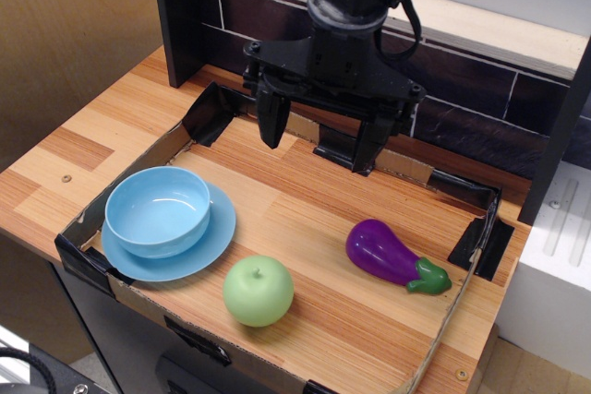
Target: Take bowl off plate
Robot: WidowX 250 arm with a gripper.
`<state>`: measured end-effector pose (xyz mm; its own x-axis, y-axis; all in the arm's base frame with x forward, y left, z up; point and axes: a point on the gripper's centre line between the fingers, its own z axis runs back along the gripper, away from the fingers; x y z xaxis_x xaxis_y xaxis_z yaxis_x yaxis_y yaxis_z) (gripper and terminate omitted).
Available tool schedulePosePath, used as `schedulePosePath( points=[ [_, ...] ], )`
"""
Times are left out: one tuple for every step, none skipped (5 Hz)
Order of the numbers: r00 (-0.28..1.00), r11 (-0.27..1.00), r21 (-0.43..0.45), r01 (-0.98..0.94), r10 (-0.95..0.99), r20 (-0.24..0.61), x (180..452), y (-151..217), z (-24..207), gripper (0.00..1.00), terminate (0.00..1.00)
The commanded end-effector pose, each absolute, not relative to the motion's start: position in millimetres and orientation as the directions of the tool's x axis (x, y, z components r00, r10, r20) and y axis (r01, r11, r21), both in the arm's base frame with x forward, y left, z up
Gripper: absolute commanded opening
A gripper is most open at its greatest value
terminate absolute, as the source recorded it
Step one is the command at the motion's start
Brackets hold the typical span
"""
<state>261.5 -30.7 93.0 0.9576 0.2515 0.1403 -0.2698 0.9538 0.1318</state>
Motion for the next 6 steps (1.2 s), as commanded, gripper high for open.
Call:
schedulePosePath(
  points=[
    [0.958, 0.954, 0.132, -0.270, 0.252, 0.140, 261, -31, 93, 1.00, 0.00],
    [0.948, 0.946, 0.131, -0.297, 0.275, 0.162, 253, -8, 94, 1.00, 0.00],
    [0.935, 0.931, 0.158, -0.329, 0.299, 0.190, 246, 20, 88, 1.00, 0.00],
    [0.926, 0.922, 0.169, -0.348, 0.309, 0.219, 241, 47, 78, 1.00, 0.00],
    [0.925, 0.917, 0.176, -0.358, 0.322, 0.203, 242, 59, 60, 1.00, 0.00],
    [0.922, 0.923, 0.131, -0.360, 0.331, 0.200, 241, 54, 50, 1.00, 0.00]
  ],
)
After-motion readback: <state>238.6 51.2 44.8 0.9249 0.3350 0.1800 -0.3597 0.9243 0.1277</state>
